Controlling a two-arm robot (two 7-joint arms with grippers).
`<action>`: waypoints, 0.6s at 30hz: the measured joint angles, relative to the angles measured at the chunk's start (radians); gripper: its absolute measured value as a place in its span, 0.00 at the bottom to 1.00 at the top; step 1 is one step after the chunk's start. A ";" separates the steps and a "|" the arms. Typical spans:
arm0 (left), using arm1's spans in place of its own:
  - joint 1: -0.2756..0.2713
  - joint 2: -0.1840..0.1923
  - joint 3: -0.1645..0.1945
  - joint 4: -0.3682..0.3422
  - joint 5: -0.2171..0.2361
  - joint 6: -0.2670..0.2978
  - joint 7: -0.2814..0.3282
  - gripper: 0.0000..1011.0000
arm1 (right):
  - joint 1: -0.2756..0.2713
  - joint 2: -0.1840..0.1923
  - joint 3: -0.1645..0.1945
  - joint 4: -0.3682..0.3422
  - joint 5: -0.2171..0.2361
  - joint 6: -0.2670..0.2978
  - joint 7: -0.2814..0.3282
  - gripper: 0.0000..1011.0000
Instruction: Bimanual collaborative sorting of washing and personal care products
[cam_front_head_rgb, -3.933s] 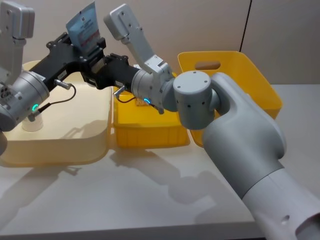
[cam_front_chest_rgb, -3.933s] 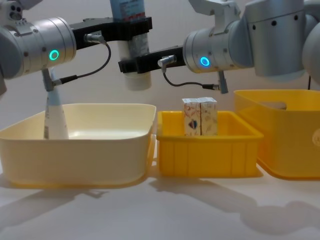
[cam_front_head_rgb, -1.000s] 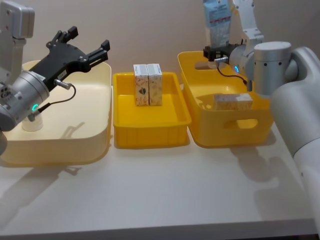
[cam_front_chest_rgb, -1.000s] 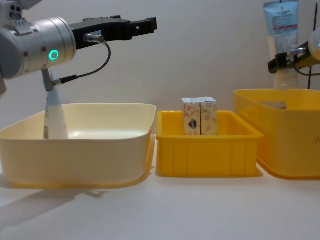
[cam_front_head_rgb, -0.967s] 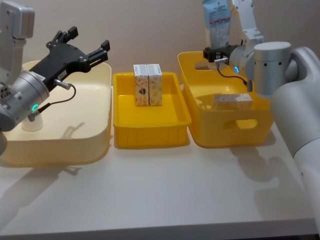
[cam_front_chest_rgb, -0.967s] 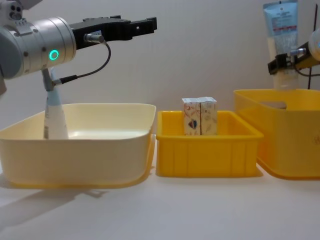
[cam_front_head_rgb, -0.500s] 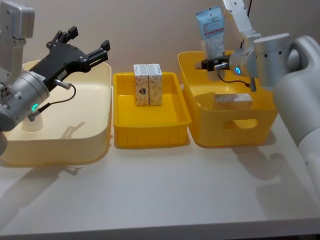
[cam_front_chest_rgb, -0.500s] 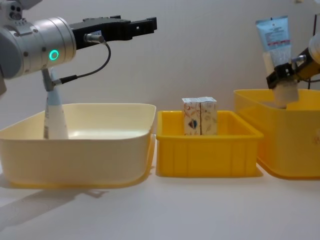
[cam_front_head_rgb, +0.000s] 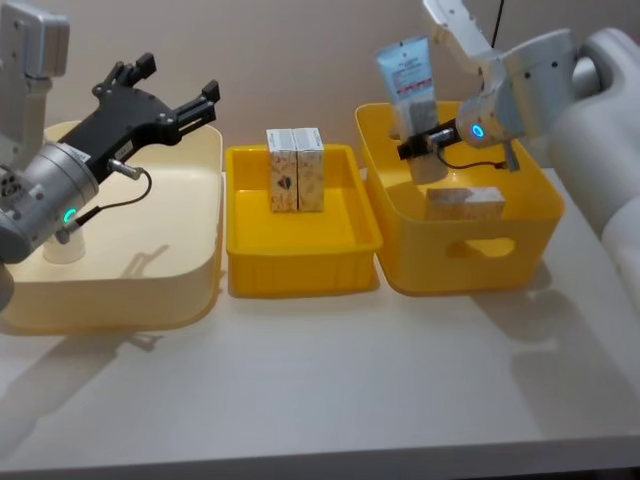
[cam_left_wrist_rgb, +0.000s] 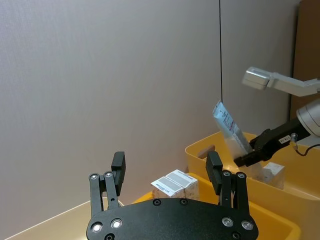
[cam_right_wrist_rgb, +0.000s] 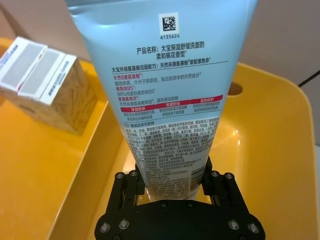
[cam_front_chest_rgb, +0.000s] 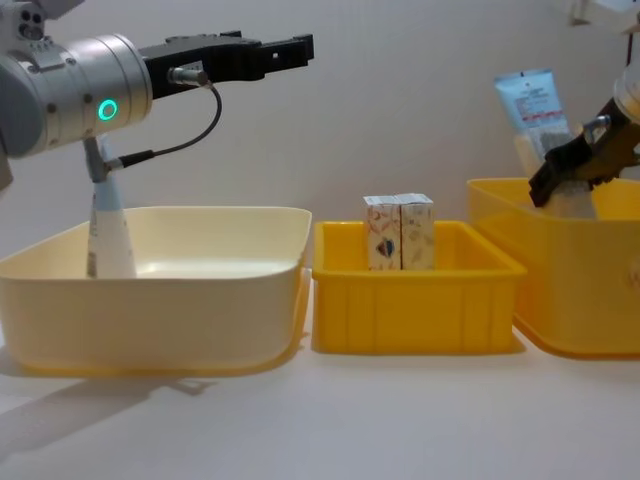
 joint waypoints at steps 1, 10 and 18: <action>0.000 0.000 0.000 0.000 0.000 0.000 0.000 0.99 | 0.023 -0.003 -0.012 0.036 -0.006 0.006 0.024 0.60; 0.000 0.000 0.000 0.000 0.000 0.000 0.000 0.99 | 0.167 -0.039 -0.084 0.282 -0.018 -0.014 0.121 0.79; 0.000 0.000 0.000 0.000 0.000 0.000 0.000 0.99 | 0.247 -0.059 -0.126 0.422 -0.020 -0.032 0.172 0.99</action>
